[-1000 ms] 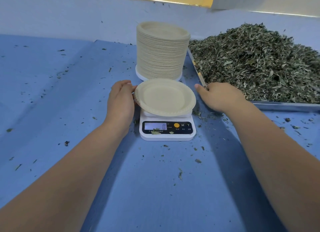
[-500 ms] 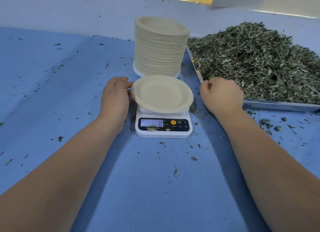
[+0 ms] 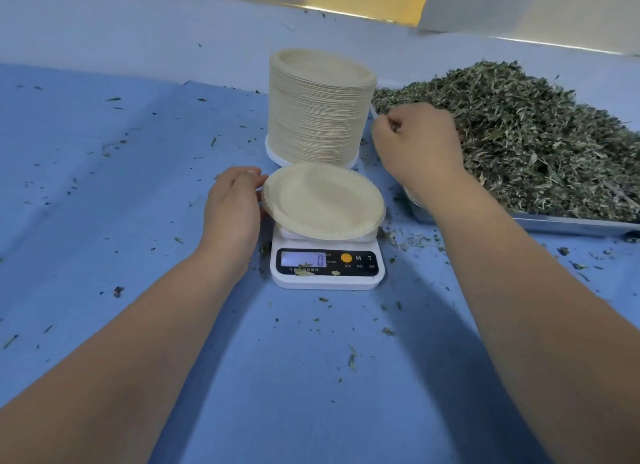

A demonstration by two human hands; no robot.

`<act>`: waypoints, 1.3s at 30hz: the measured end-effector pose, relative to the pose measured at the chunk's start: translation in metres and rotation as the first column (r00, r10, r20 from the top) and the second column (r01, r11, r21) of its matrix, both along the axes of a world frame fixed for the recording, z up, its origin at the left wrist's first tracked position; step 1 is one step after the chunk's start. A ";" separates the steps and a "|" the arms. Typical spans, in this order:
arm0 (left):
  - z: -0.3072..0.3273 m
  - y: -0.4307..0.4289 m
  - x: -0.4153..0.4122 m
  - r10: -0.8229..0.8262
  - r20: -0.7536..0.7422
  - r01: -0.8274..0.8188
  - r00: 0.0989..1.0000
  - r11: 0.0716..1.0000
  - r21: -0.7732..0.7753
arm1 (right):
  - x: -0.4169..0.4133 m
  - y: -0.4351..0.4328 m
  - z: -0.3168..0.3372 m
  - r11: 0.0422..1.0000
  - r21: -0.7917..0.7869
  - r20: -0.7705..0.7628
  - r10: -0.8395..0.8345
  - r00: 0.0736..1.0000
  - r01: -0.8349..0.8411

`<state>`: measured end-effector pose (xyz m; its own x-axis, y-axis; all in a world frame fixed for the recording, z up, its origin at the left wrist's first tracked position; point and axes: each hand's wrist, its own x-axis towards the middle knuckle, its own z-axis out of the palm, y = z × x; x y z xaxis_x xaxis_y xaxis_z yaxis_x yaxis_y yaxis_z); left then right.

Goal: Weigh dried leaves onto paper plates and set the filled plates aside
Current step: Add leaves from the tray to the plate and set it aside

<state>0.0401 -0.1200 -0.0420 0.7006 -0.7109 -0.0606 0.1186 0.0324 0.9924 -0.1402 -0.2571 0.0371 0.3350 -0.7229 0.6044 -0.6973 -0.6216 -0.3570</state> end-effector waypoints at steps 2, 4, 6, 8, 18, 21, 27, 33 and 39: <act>-0.002 -0.001 0.001 -0.008 0.040 0.008 0.999 1.000 0.007 | 0.021 0.017 0.004 0.995 0.004 0.060 0.098 0.993 -0.099; -0.003 -0.002 0.003 -0.007 0.059 0.006 0.998 1.000 0.012 | 0.037 0.033 -0.002 0.979 0.040 0.091 0.198 0.976 -0.202; -0.003 -0.002 0.002 -0.027 0.118 0.025 0.993 0.999 0.020 | 0.046 0.045 -0.012 0.954 0.119 0.032 0.272 0.962 -0.274; -0.003 -0.001 0.001 -0.047 0.162 0.044 0.986 0.999 0.022 | 0.047 0.049 -0.021 0.933 0.194 -0.050 0.319 0.946 -0.304; 0.001 0.002 -0.004 -0.053 0.170 0.051 0.984 0.999 0.017 | 0.029 0.037 -0.023 0.915 0.235 0.193 0.286 0.939 -0.327; 0.001 0.003 -0.004 -0.054 0.158 0.052 0.986 0.999 0.015 | 0.026 0.036 -0.021 0.912 0.232 0.261 0.276 0.925 -0.338; 0.001 0.003 -0.002 -0.054 0.176 0.055 0.983 0.998 -0.005 | 0.022 0.035 -0.020 0.914 0.239 0.117 0.308 0.944 -0.328; 0.001 0.003 -0.003 -0.054 0.256 0.055 0.965 0.998 0.001 | 0.022 0.044 -0.019 0.863 0.270 0.002 0.443 0.896 -0.427; 0.001 0.004 -0.004 -0.050 0.229 0.054 0.972 0.998 -0.010 | 0.018 0.046 -0.019 0.837 0.311 0.032 0.464 0.885 -0.450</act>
<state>0.0362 -0.1159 -0.0410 0.6566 -0.7464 0.1086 -0.1094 0.0482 0.9928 -0.1221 -0.2116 0.0181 0.6924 -0.6252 0.3601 -0.3796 -0.7401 -0.5551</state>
